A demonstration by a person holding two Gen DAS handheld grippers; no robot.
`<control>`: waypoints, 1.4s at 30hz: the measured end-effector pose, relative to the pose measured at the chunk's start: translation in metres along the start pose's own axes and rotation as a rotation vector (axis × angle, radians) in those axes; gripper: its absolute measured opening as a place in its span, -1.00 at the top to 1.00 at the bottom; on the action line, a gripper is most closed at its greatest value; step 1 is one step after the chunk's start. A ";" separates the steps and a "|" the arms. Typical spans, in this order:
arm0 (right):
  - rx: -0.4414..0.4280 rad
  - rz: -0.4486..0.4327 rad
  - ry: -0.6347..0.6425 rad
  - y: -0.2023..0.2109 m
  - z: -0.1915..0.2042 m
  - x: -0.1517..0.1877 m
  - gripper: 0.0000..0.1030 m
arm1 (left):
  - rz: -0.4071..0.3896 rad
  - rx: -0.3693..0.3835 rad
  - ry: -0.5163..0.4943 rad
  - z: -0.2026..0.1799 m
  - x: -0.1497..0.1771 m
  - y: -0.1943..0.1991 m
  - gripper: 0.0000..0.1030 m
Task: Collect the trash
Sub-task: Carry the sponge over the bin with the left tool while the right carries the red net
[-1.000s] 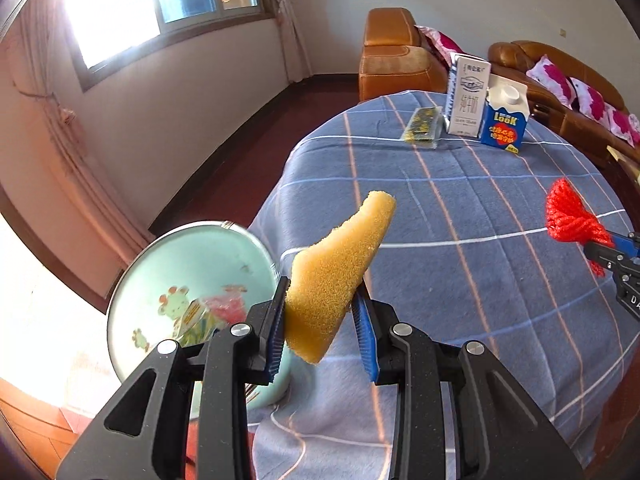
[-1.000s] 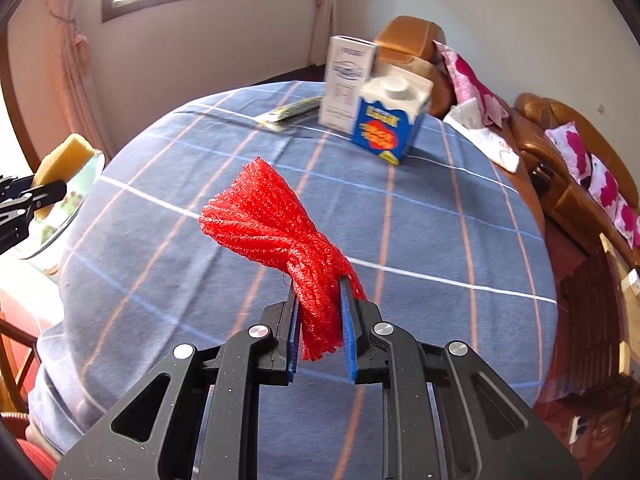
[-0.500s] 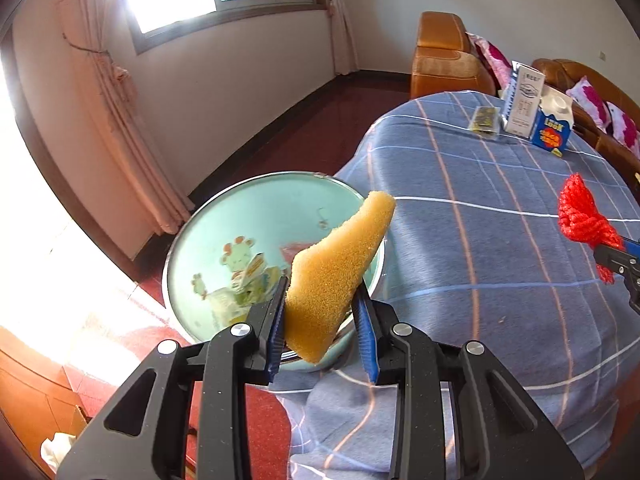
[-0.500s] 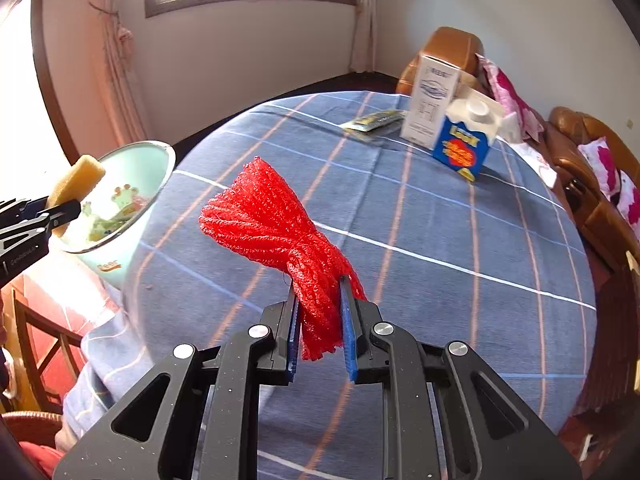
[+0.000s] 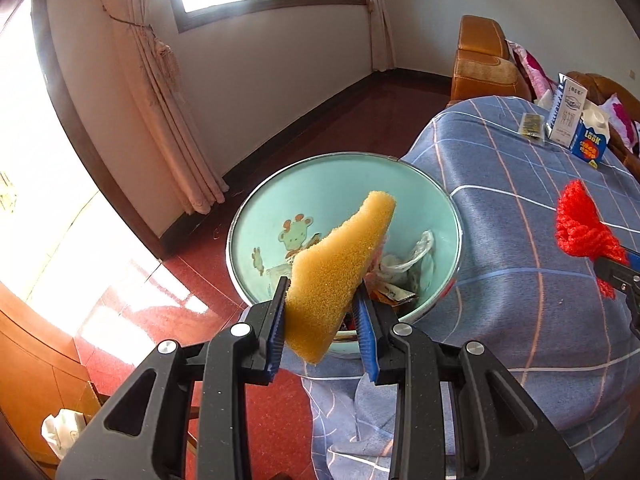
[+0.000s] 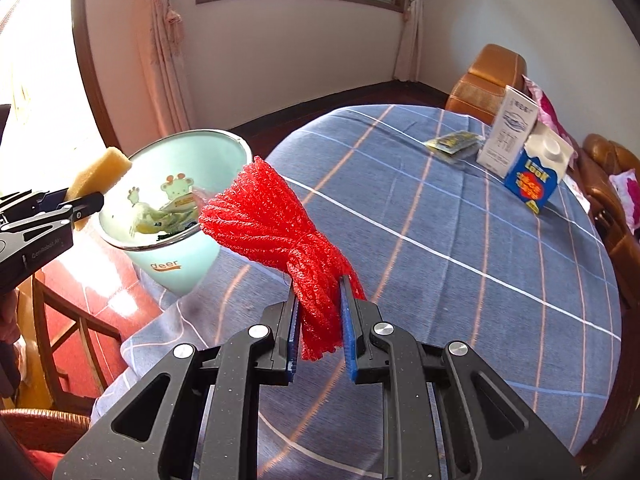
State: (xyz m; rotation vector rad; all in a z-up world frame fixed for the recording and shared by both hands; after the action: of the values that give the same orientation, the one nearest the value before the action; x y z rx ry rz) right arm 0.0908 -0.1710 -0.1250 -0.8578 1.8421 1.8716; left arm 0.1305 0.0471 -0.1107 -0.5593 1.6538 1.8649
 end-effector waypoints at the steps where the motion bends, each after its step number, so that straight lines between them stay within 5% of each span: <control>1: -0.003 0.001 0.006 -0.002 0.004 -0.001 0.64 | 0.003 -0.002 0.004 0.002 0.001 -0.001 0.40; 18: -0.064 0.001 0.107 -0.027 0.072 -0.037 0.64 | 0.028 -0.023 0.072 0.030 0.000 -0.021 0.40; 42: -0.070 0.030 0.050 -0.067 0.089 -0.080 0.62 | 0.061 -0.019 0.108 0.034 -0.028 -0.058 0.40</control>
State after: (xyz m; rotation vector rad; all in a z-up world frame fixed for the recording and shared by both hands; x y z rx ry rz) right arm 0.1796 -0.0668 -0.1274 -0.9122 1.8381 1.9607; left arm 0.1920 0.0804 -0.1307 -0.6341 1.7427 1.9262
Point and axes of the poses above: each gripper's, at about its wrist camera, not at the fingertips, and y roughly against the way its jaws point, z to its left, x to its underside, the point moved 2 cm from there along -y, roughly the way its jaws point, and after that the axes turned 1 degree about -x, right-handed, at the moved point
